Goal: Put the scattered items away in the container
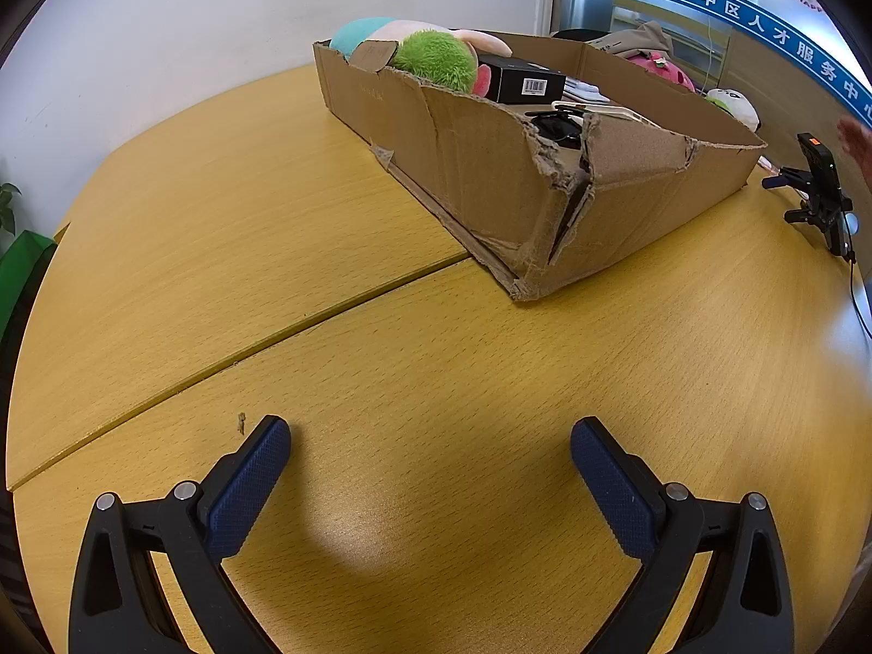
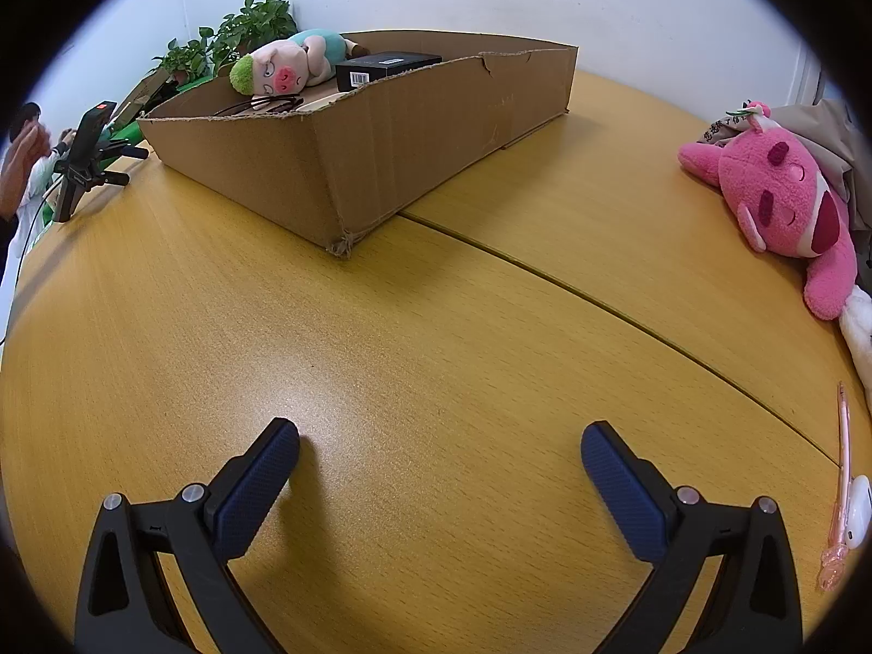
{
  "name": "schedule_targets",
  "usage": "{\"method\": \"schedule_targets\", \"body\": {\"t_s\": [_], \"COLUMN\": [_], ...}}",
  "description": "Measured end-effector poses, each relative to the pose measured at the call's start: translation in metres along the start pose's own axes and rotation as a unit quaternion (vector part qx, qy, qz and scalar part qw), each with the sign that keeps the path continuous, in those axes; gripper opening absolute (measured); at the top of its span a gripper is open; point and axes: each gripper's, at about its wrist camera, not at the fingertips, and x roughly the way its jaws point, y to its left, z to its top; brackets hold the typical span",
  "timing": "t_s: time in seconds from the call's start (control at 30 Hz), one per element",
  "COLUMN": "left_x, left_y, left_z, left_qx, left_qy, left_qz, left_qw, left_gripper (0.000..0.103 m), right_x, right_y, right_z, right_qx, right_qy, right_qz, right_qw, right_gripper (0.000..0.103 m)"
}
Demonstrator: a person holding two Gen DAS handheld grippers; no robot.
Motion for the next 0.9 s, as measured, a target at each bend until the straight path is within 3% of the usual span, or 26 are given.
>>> {"method": "schedule_targets", "body": {"t_s": [0.9], "left_x": [-0.0030], "left_y": [0.0000], "left_z": [-0.0052], "left_qx": [0.000], "left_qy": [-0.002], "left_qz": [0.001], "left_qw": [1.0000], "left_gripper": [0.103], "right_x": [-0.0014], "right_y": [0.0005], "right_z": [-0.0027], "right_qx": [-0.002], "right_qy": [-0.001], "right_qz": [0.000], "right_qw": [1.000], "right_gripper": [0.103]}}
